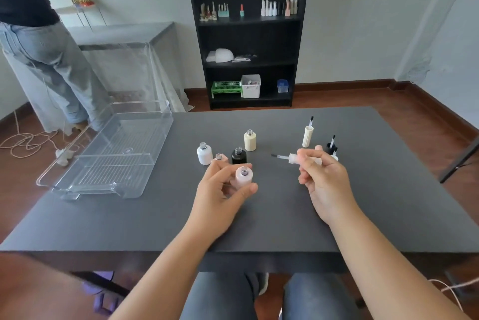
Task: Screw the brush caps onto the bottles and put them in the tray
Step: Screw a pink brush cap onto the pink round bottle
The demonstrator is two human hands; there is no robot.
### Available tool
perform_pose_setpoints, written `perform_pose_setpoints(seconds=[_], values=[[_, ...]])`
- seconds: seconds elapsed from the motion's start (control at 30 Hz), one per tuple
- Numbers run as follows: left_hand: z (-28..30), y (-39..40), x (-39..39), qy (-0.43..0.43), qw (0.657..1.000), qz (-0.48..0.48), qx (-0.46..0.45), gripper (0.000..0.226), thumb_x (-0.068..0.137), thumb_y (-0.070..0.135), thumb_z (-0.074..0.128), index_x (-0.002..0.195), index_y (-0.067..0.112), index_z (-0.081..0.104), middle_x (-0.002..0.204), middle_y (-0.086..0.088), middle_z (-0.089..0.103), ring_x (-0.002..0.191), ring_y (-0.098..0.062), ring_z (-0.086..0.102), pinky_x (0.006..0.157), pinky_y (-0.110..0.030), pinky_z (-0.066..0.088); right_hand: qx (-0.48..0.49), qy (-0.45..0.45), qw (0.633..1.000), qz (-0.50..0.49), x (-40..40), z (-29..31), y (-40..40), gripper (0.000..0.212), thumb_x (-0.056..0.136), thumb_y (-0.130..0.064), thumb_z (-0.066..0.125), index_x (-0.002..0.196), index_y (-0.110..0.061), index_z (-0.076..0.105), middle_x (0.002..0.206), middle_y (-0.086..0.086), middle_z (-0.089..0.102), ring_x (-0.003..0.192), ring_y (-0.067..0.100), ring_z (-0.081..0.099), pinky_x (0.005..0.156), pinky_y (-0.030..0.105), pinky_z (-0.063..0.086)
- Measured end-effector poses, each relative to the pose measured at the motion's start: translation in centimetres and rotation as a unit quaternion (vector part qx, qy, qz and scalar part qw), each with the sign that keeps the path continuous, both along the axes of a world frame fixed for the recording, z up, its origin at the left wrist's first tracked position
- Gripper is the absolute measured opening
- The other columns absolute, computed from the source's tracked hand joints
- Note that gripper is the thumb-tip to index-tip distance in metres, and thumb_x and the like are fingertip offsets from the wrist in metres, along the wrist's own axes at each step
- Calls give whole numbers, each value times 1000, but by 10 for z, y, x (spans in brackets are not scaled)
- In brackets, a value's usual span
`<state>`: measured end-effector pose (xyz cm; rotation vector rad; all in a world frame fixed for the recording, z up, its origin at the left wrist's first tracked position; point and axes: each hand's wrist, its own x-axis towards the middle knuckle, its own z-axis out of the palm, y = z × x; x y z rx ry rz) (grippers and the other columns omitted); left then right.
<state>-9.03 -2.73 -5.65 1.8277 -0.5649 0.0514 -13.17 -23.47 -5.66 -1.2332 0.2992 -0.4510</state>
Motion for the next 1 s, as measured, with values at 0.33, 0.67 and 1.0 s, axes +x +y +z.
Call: perform_pose_setpoints(seconds=[0.33,0.67,1.0], values=[[-8,2,-4,-43,995,56,71,38,74,22,83,110,27,73,92,15,57,79,-3,55,70,-8,41,2,-68,994,86,-16,-3,6,20,77,-35,73,91,-21,79,71,-7,69,59,5,58,63,17,52],[-5,2,-7,-84,989,58,110,39,75,19,82,113,25,72,95,10,56,82,-8,52,69,-4,38,-86,-67,989,96,-16,-2,12,17,79,-36,68,89,-26,77,72,-3,70,64,8,59,62,19,51],[-5,3,-7,-90,987,56,124,39,75,20,82,113,25,72,97,10,56,81,-6,53,70,-4,38,-119,-57,986,106,-16,-1,15,19,77,-40,69,88,-27,77,72,-4,70,65,7,59,63,19,52]])
